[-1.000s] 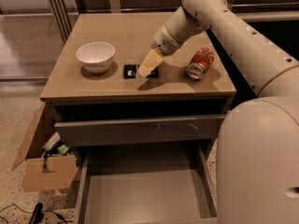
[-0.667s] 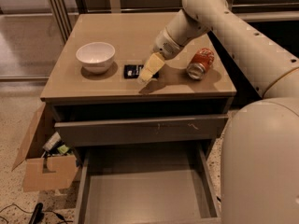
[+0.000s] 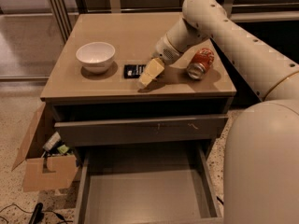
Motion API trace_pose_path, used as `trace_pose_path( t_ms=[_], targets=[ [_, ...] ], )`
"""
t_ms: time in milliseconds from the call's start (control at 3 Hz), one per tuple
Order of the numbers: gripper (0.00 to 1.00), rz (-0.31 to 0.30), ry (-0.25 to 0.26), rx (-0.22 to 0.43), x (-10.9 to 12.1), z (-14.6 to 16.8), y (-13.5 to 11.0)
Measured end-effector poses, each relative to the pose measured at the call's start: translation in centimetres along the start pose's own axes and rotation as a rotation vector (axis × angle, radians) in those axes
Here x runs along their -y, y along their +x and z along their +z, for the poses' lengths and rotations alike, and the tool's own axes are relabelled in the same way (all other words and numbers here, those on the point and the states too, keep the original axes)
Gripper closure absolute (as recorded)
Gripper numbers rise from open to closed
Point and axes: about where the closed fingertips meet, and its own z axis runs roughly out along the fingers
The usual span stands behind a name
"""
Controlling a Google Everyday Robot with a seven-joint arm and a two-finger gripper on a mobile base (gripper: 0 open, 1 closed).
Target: Place rxbar blueberry into middle drawer
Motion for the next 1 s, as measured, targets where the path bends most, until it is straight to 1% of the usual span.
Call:
trace_pose_path(
  t_ms=[333, 667, 1000],
  targets=[
    [0.18, 0.0, 0.0, 0.0, 0.0, 0.0, 0.0],
    [0.49, 0.0, 0.0, 0.0, 0.0, 0.01, 0.0],
    [0.72, 0.0, 0.0, 0.0, 0.0, 0.01, 0.0]
  ],
)
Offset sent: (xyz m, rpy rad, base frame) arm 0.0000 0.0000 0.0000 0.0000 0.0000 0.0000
